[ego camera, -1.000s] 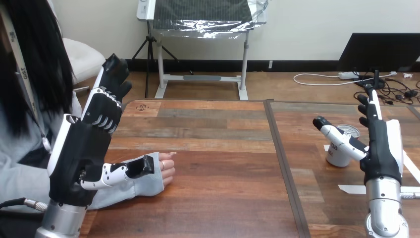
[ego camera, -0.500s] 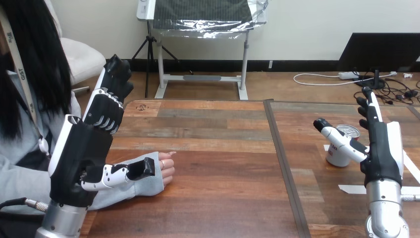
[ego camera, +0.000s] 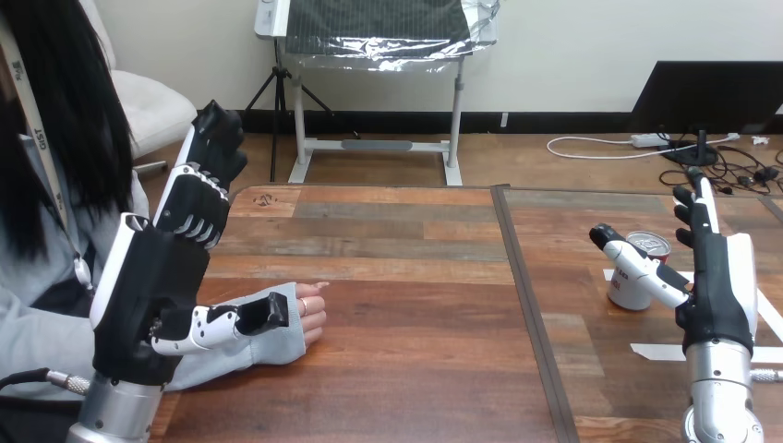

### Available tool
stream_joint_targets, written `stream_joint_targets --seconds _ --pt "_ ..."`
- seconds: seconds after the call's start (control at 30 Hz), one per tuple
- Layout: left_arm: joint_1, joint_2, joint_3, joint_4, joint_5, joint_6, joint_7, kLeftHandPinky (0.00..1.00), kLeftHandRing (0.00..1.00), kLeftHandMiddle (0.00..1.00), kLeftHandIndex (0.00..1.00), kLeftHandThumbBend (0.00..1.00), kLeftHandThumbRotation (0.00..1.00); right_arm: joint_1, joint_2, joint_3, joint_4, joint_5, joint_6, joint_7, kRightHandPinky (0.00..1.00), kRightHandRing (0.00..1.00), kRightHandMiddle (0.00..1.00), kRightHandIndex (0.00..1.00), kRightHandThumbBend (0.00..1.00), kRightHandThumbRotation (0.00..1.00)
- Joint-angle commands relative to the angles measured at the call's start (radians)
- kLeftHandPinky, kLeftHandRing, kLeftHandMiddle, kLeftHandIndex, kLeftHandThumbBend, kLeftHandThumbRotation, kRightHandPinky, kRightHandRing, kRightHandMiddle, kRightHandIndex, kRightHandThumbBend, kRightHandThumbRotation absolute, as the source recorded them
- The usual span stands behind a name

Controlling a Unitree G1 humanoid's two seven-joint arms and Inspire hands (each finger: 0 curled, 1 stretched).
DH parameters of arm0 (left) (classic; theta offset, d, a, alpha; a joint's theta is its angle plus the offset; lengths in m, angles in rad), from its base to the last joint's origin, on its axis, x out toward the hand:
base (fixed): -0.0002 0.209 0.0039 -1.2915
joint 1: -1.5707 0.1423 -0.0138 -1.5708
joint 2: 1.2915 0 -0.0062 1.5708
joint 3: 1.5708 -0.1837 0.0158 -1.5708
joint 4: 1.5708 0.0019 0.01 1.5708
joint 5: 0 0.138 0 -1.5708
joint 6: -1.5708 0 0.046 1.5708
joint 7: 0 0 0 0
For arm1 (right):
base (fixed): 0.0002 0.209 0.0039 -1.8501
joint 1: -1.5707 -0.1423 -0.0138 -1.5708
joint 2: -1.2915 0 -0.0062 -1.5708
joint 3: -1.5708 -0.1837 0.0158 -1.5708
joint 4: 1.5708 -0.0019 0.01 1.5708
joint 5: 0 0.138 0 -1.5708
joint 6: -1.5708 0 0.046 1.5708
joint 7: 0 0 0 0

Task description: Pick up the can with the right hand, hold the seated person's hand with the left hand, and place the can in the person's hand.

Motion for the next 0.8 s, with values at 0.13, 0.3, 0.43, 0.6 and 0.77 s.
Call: stream_joint_targets --seconds 0.13,0.3,0.43,0.6,0.77 --pt "-0.025 -0.008 -0.001 -0.018 -0.009 -0.012 0.005 1.0 1.0 1.0 1.0 1.0 0.41 -0.041 -0.025 -0.011 -0.011 0.01 -0.011 -0.005 0.9 0.94 0.94 1.0 1.0 0.53" --pt "-0.022 -0.011 -0.002 -0.015 -0.022 -0.009 -0.006 1.0 1.0 1.0 1.0 1.0 0.4 -0.042 -0.031 -0.016 -0.008 0.015 -0.002 -0.003 0.9 0.94 0.94 1.0 1.0 0.53" --pt "-0.02 -0.014 -0.004 -0.016 -0.034 -0.001 -0.017 1.0 1.0 1.0 1.0 1.0 0.39 -0.041 -0.034 -0.02 -0.006 0.021 0.001 0.004 0.9 0.94 0.94 1.0 1.0 0.53" --pt "-0.022 -0.014 -0.005 -0.011 -0.043 -0.001 -0.033 1.0 1.0 1.0 1.0 1.0 0.39 -0.042 -0.038 -0.021 -0.001 0.023 0.009 0.005 0.91 0.94 0.94 1.0 1.0 0.53" --pt "-0.023 -0.014 -0.001 -0.006 -0.035 -0.009 -0.032 1.0 1.0 1.0 1.0 1.0 0.39 -0.044 -0.041 -0.02 0.0 0.018 0.024 -0.004 0.91 0.94 0.94 1.0 1.0 0.53"
